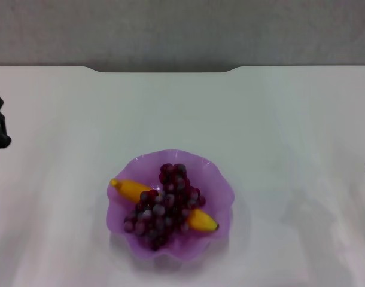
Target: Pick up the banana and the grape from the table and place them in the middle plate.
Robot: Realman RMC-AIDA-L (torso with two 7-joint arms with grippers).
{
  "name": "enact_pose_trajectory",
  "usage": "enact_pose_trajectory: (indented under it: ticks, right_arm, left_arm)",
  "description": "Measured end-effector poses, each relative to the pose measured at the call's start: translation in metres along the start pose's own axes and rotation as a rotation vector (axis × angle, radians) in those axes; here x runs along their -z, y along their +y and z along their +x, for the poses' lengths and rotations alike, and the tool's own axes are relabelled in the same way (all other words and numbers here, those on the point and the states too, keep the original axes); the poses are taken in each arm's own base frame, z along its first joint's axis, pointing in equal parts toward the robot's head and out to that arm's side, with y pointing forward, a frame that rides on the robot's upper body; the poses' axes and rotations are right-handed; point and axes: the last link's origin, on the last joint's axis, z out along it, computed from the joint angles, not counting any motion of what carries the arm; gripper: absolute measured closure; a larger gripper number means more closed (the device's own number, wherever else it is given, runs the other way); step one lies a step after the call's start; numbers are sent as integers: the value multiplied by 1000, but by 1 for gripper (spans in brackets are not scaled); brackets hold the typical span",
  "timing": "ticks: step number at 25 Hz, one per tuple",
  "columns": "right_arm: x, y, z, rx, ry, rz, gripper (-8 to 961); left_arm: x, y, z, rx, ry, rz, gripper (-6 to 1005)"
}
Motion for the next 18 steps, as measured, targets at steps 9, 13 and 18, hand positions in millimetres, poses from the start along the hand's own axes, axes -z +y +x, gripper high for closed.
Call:
enact_pose_trajectory:
  ticks: [9,13,18]
  right_arm:
    - [-2,-1,1,6,5,0,922]
    - [-3,-2,2,16,11,-1,922]
    - [-4,-2,2,17,12,-2,922]
  left_arm:
    - [-3,-4,-22,-130,-76,14,961]
    - [-1,-21,-29,-82,-101,129,961]
    - [-2,-41,-35,3,-136,257,961]
